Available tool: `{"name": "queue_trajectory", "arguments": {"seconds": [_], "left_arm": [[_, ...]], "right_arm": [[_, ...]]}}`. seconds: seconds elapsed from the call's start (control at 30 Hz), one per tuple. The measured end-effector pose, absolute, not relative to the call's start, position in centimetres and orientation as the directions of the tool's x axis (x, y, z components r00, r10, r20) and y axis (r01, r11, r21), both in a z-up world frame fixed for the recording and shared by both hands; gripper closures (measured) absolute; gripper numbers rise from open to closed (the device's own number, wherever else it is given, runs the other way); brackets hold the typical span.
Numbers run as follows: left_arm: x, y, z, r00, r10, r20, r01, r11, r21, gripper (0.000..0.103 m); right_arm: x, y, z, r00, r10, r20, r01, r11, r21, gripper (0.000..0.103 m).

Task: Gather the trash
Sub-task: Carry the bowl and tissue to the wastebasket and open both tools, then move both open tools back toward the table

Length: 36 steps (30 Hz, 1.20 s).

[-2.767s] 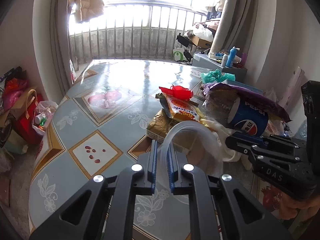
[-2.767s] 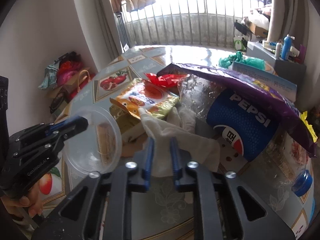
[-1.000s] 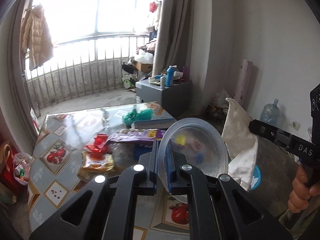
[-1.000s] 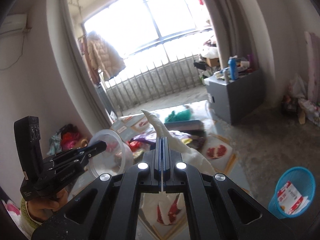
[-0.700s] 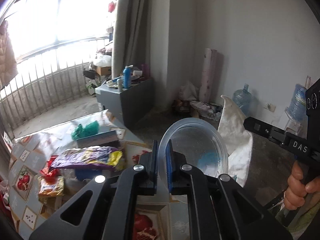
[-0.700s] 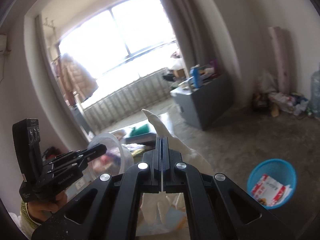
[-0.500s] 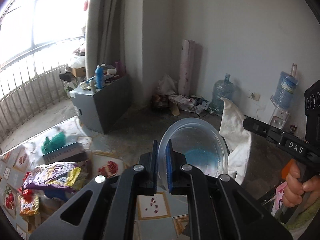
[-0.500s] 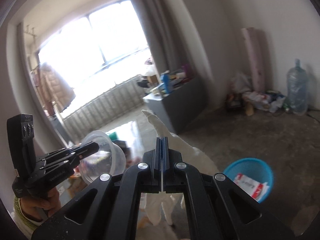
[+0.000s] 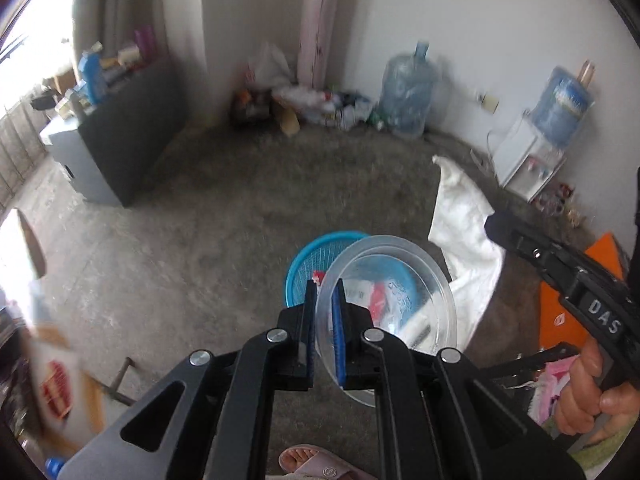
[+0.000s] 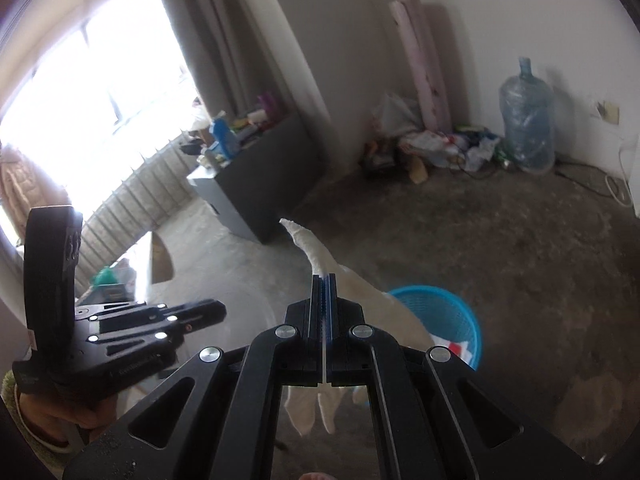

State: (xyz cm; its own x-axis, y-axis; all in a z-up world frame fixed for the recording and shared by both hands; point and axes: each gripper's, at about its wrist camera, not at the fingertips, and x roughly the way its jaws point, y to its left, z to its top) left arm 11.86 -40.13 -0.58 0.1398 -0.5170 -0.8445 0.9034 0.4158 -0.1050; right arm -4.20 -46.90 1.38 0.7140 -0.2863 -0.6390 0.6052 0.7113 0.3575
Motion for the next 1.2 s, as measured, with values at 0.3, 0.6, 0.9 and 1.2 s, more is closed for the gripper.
{"name": "queue_trajectory", "arguments": {"seconds": [0.3,0.6,0.9,1.2], "left_arm": [[13.7,-47.2,-8.8,0.117,-0.393,-0.912,0.893,0.444,-0.077,0.036],[14.3,-46.3,-8.1,0.211,-0.401,-0.891,0.887,0.462,0.003,0.026],[13.8,-41.2,-1.4,0.248,-0.500,-0.830,0.873,0.487,-0.033,0.026],[12.5,-30.4,6.5,0.325,-0.638,-0.698,0.828,0.548,-0.116,0.026]], "right_arm": [[-1.9,-53.2,-5.4,0.616,-0.232,-0.753,0.696,0.609,0.381,0.089],[-3.7,-54.3,-10.7,0.541,-0.129,-0.831,0.779,0.448,0.438,0.064],[-4.5,-51.7,-6.2,0.578,-0.189,-0.794,0.754,0.497,0.430,0.061],[-3.7,-44.7,0.4,0.674,-0.201,-0.711,0.630,0.659,0.411,0.052]]}}
